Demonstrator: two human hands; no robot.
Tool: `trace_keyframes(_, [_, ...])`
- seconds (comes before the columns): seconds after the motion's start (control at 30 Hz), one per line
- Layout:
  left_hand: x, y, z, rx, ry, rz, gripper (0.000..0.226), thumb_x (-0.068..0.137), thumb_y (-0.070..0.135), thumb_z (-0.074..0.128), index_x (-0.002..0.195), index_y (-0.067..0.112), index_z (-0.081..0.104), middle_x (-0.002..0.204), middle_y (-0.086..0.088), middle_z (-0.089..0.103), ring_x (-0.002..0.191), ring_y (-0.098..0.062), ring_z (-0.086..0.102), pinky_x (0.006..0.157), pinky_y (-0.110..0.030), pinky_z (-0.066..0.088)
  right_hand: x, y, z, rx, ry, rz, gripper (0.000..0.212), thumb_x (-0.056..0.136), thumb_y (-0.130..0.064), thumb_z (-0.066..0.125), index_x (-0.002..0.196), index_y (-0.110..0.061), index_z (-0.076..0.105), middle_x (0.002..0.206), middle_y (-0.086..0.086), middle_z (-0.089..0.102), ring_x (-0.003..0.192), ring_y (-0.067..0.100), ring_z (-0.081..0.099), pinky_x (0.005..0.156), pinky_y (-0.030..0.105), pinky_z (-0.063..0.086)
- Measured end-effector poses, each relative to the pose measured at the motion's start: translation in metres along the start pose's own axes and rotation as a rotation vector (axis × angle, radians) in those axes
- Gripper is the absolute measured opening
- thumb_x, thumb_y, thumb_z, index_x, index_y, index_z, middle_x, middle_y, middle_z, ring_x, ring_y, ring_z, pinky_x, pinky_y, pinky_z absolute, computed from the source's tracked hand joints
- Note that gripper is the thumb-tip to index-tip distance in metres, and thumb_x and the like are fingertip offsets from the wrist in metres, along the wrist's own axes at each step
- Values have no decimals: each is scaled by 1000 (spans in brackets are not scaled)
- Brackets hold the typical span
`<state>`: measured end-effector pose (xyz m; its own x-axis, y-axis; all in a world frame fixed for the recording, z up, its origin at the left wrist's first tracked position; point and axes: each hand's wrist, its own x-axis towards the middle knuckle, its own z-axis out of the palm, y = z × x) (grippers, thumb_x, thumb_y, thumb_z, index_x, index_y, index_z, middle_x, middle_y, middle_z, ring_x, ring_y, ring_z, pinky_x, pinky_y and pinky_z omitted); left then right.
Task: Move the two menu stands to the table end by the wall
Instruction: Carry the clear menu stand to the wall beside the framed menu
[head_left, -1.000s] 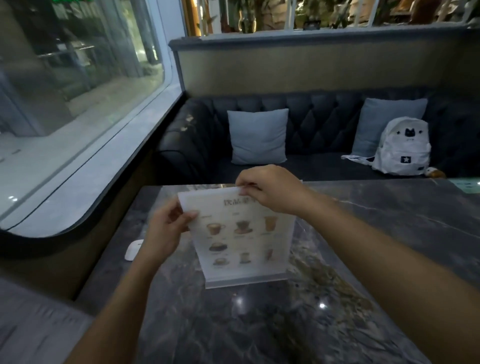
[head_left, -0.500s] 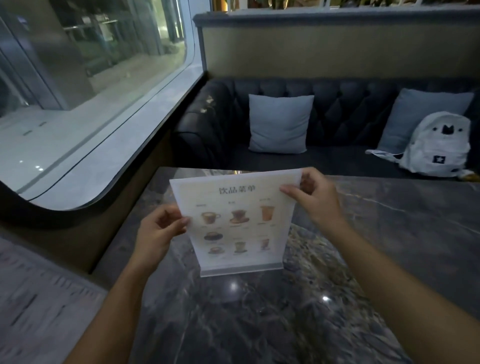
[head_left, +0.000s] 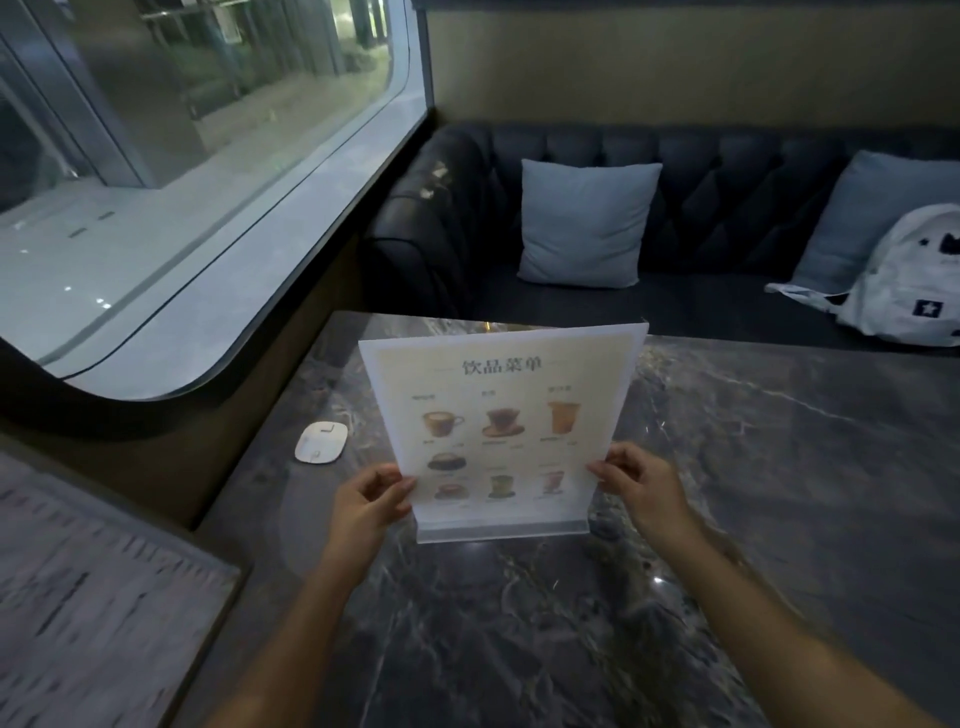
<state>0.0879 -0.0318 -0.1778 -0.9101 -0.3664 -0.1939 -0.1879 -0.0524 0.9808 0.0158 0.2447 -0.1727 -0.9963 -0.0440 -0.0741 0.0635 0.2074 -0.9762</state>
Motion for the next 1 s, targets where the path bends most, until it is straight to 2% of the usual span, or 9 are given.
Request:
trace_keyframes(0.13, [2,-3,0,7,13,-20,4,84,6,59,84,4,62,93,-16,67,86,-27,66,72,-35,57,6,4,4,7,28,28,22,79,0,62,64,-16,60,90,30,65,78,35,61,79,56,51])
trace_keyframes(0.27, [4,4,2,0,33,-42,7,86,5,56,80,7,59,88,-16,63,82,-25,62,67,-32,56,17,6,8,-8,27,64,24,81,-5,62,63,-22,62,80,8,69,82,34,65,78,48,55])
trace_keyframes(0.37, [3,7,-2,7,69,-40,7,88,5,53,82,2,56,93,-22,61,88,-30,61,76,-45,54,24,3,15,-21,-6,71,29,82,-6,61,60,-25,63,71,-9,70,79,22,66,73,37,55])
trace_keyframes(0.5, [3,13,-17,6,187,-13,11,88,9,55,85,-2,57,97,-21,64,92,-32,63,81,-51,54,34,-15,40,-110,-66,7,25,83,-8,60,64,-25,59,82,-1,66,81,23,65,77,44,56])
trace_keyframes(0.63, [2,16,-41,-6,311,35,12,86,13,58,77,6,60,83,-8,66,81,-25,64,70,-43,56,50,-38,74,-163,-123,-108,23,82,-11,61,69,-29,61,84,-2,66,84,25,66,77,45,57])
trace_keyframes(0.73, [0,15,-63,-2,404,43,16,83,24,62,72,12,60,71,4,68,71,-13,66,62,-34,58,66,-50,105,-268,-218,-198,6,83,-14,60,80,-14,66,88,7,68,84,27,65,79,52,55])
trace_keyframes(0.8, [-2,16,-75,-6,479,21,22,83,29,62,73,10,59,74,-2,66,72,-15,65,65,-39,56,75,-57,128,-306,-293,-231,7,83,-15,60,83,-11,65,92,11,68,86,29,64,81,53,53])
trace_keyframes(0.87, [-3,18,-85,-3,548,-5,25,84,31,61,74,9,56,78,-6,64,78,-20,64,69,-44,55,83,-64,149,-309,-344,-273,6,82,-13,60,83,-13,66,89,11,67,85,29,63,79,50,53])
trace_keyframes(1.0, [-6,20,-97,-11,636,-43,27,85,33,60,74,9,53,76,-3,61,76,-18,61,71,-45,54,97,-71,187,-247,-408,-267,8,83,-12,60,78,-17,64,81,2,67,73,11,63,70,32,57])
